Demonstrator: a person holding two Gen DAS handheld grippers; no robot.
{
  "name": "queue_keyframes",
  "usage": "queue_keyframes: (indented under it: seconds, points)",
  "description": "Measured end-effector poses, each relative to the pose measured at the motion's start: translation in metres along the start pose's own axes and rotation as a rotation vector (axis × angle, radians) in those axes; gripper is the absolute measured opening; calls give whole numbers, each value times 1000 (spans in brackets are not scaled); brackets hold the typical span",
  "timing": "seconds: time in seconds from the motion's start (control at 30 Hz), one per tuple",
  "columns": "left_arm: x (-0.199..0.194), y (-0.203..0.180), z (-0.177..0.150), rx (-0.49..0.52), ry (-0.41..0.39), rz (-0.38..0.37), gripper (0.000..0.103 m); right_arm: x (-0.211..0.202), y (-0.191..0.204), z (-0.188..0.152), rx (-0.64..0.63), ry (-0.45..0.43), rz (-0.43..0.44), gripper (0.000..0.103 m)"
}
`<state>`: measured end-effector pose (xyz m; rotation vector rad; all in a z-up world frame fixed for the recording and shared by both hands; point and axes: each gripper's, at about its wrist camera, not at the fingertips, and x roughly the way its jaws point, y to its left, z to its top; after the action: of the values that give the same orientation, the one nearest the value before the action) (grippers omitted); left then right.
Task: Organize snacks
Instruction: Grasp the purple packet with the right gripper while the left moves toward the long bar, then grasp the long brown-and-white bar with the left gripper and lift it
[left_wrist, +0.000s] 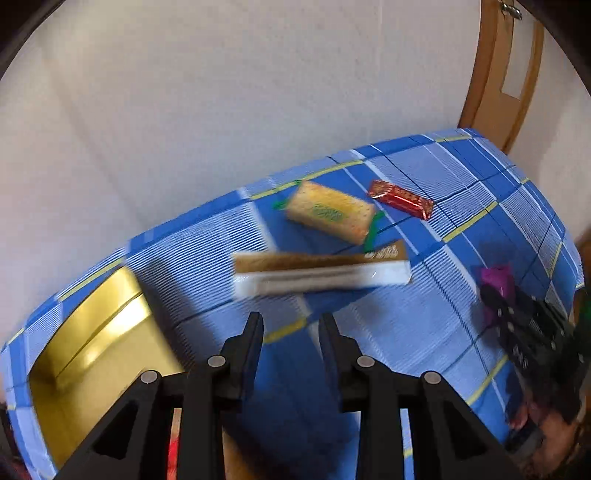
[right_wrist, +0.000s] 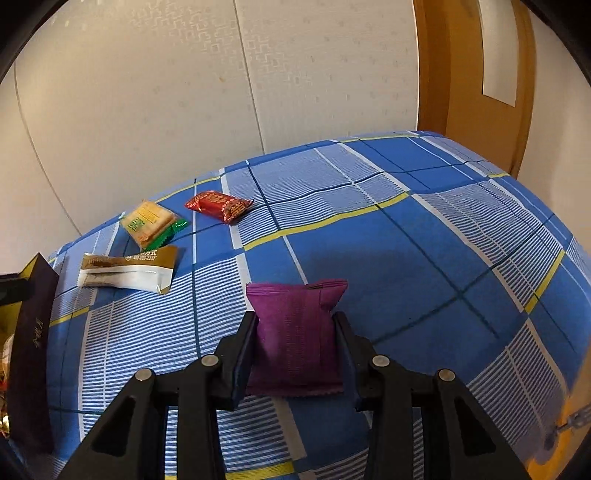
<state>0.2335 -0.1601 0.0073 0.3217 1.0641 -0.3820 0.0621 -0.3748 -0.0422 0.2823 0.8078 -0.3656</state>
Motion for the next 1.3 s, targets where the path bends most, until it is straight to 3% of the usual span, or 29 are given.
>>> queue_keyframes:
  seconds: [0.1,0.27,0.37,0.63,0.8,0.9,1.03,1.1,1.2,1.3]
  points:
    - [22,-6,17,40,33,-74,37,1,0,0,7,1,8,41]
    - [44,-26,41,247,12,-22,39,0,-1,1,16,3,18,41]
    - [57,-25,51,279,22,-25,40,0,-2,1,18,4,22,41]
    - [70,2,50,140,146,-177,40,0,-3,2,31,5,30,41]
    - [63,7,25,53,223,-216,40,0,-4,1,38,3,29,41]
    - [59,2,5,-4,277,-285,40,0,-3,1,32,1,23,42]
    - [49,-20,-21,11,296,-337,40,0,-2,0,26,-1,16,41]
    - [43,-29,-26,8,271,-322,40,0,-1,0,24,-3,13,41]
    - [29,-35,-27,-12,163,-207,40,0,-1,0,20,-4,9,42]
    - [28,-48,-28,-3,116,-166,40,0,-2,-1,19,-5,10,41]
